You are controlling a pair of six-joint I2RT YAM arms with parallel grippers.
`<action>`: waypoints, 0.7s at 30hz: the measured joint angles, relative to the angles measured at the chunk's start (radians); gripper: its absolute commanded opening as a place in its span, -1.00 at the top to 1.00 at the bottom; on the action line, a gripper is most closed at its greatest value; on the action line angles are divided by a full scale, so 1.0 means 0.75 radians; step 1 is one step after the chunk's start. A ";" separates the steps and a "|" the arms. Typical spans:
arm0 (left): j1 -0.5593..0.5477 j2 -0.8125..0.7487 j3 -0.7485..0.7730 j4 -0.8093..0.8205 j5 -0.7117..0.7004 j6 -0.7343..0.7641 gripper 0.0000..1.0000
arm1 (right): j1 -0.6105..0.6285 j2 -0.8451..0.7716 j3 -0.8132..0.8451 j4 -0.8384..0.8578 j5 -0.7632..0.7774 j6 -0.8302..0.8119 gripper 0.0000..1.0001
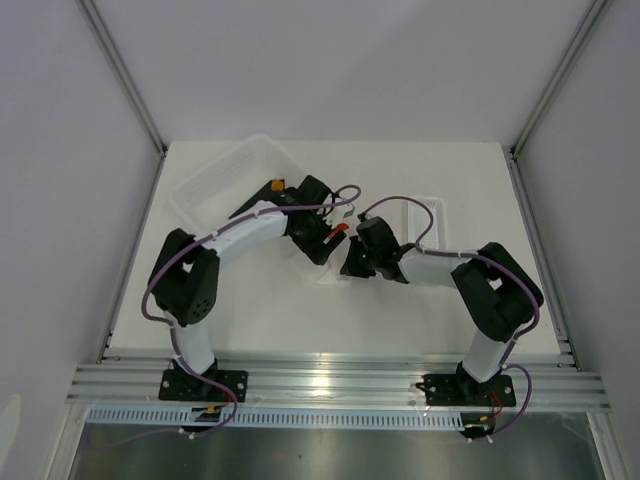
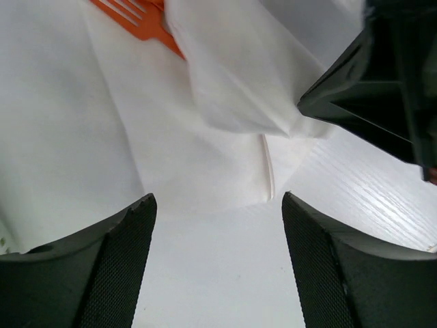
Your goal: Place the utensils on the paper napkin and roll it up
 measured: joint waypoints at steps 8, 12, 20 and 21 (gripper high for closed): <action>0.026 -0.079 0.057 0.004 0.058 -0.010 -0.62 | -0.009 0.009 0.017 -0.048 -0.031 0.001 0.93; 0.026 0.067 0.147 0.006 0.091 -0.040 -0.62 | -0.009 0.009 0.017 -0.049 -0.032 0.001 0.92; 0.026 0.224 0.215 -0.005 0.109 -0.084 -0.14 | -0.015 0.010 0.016 -0.057 -0.036 0.010 0.92; 0.026 0.229 0.224 -0.002 0.108 -0.087 -0.03 | -0.015 0.010 0.016 -0.057 -0.036 0.010 0.92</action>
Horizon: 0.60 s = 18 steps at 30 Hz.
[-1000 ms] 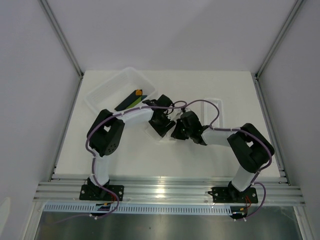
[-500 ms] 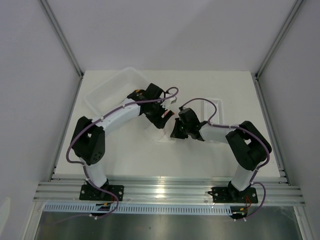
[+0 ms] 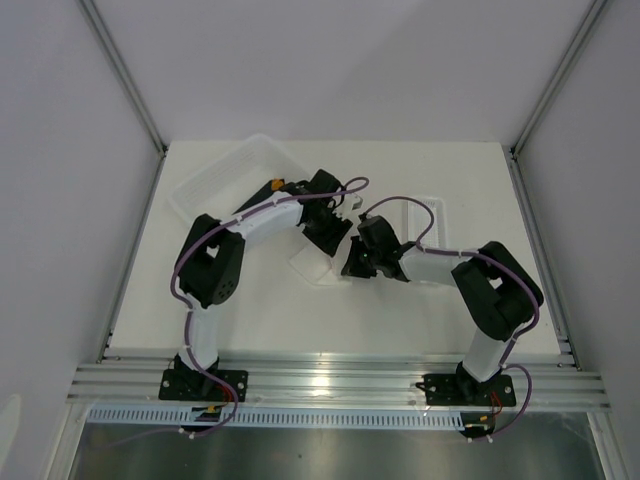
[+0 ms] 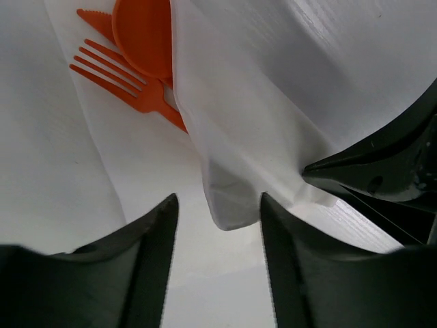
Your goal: Place the utensils on the paper napkin and roll it up
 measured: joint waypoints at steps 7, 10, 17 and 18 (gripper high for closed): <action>0.000 0.001 0.006 0.011 -0.006 -0.019 0.10 | 0.000 0.000 0.000 0.001 -0.001 0.000 0.93; 0.000 0.001 0.006 0.011 -0.007 -0.020 0.40 | 0.000 0.000 0.000 0.001 0.000 0.000 0.93; 0.005 0.013 0.005 0.015 -0.042 -0.019 0.99 | 0.000 0.000 0.000 0.001 -0.001 0.000 0.92; 0.005 0.014 -0.003 0.022 -0.047 -0.017 0.99 | 0.000 0.000 0.000 0.001 0.000 0.000 0.92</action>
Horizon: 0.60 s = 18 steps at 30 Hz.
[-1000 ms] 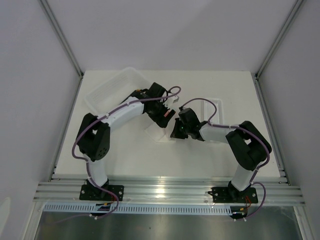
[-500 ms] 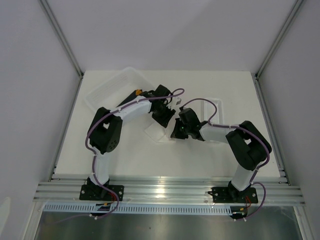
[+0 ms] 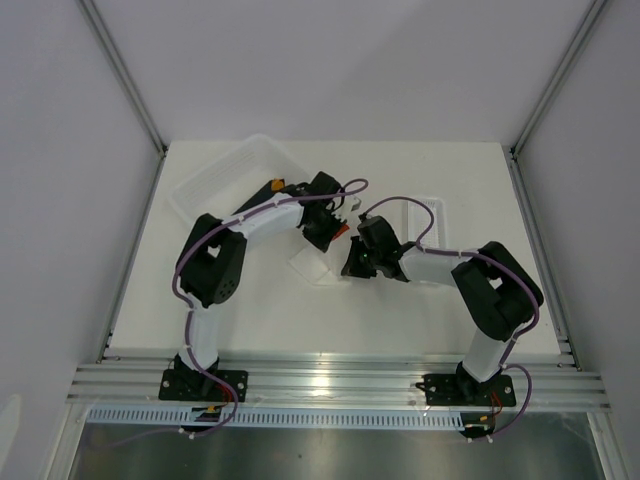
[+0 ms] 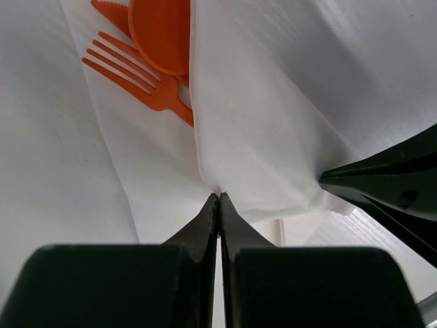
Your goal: Place the utensils on the paper napkin and roll it up
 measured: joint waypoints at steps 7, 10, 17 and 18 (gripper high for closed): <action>0.002 0.019 -0.047 -0.007 -0.047 0.025 0.99 | 0.000 -0.005 -0.006 0.014 -0.011 -0.006 0.85; 0.004 0.051 -0.047 -0.015 -0.056 0.035 0.99 | 0.000 -0.050 -0.022 0.014 -0.018 -0.026 0.82; 0.015 0.064 -0.044 -0.023 -0.061 0.035 0.99 | -0.061 -0.129 -0.019 0.137 -0.140 -0.065 0.86; 0.016 0.064 -0.044 -0.024 -0.063 0.035 0.99 | -0.079 -0.111 -0.012 0.153 -0.158 -0.065 0.87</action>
